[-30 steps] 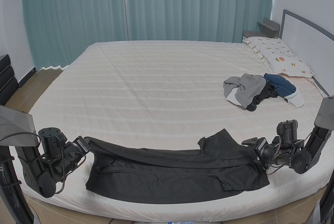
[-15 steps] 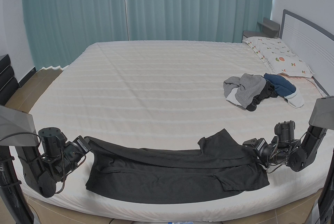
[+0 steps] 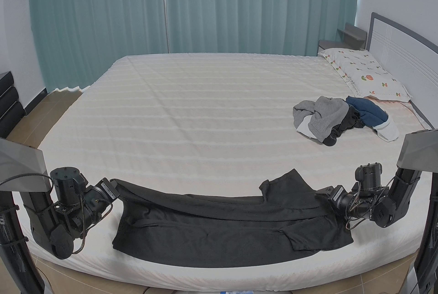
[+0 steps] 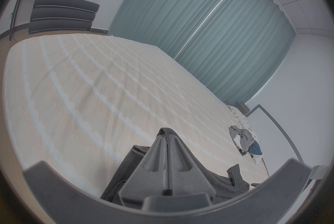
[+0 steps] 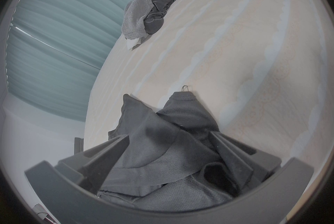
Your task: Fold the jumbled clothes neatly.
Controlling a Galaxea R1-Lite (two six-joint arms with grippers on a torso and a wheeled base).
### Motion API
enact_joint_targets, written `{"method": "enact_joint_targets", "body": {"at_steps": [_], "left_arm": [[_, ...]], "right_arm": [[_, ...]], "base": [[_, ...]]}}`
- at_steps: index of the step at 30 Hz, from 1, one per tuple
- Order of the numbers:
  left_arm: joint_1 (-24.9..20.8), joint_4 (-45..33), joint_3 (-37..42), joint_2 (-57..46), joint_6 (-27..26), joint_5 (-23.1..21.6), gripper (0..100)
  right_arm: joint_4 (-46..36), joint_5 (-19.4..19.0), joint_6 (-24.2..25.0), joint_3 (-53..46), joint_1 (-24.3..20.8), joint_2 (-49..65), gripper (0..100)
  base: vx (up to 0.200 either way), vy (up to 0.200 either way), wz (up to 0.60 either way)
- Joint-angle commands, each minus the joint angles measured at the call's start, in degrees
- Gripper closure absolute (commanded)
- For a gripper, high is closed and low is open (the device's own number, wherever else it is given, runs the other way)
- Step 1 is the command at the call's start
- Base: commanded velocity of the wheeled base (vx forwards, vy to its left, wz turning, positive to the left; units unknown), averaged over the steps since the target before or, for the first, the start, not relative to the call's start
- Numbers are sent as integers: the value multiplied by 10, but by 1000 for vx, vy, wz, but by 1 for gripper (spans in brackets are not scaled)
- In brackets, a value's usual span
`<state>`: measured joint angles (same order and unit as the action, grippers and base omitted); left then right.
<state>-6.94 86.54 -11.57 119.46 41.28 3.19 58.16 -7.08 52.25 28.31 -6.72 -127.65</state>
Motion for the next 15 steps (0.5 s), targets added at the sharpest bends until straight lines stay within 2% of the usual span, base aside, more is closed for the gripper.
{"method": "enact_joint_targets", "body": {"at_steps": [1, 9, 15], "left_arm": [[0, -1, 0, 0, -1, 1, 100], [0, 0, 0, 0, -1, 1, 100], [0, 0, -1, 0, -2, 1, 100]], "right_arm": [[-1, 1, 0, 0, 5, 1, 100], [0, 0, -2, 0, 28, 4, 100], [1, -1, 0, 0, 28, 22, 100]], "base": [[0, 0, 0], [0, 0, 0], [0, 0, 0]]}}
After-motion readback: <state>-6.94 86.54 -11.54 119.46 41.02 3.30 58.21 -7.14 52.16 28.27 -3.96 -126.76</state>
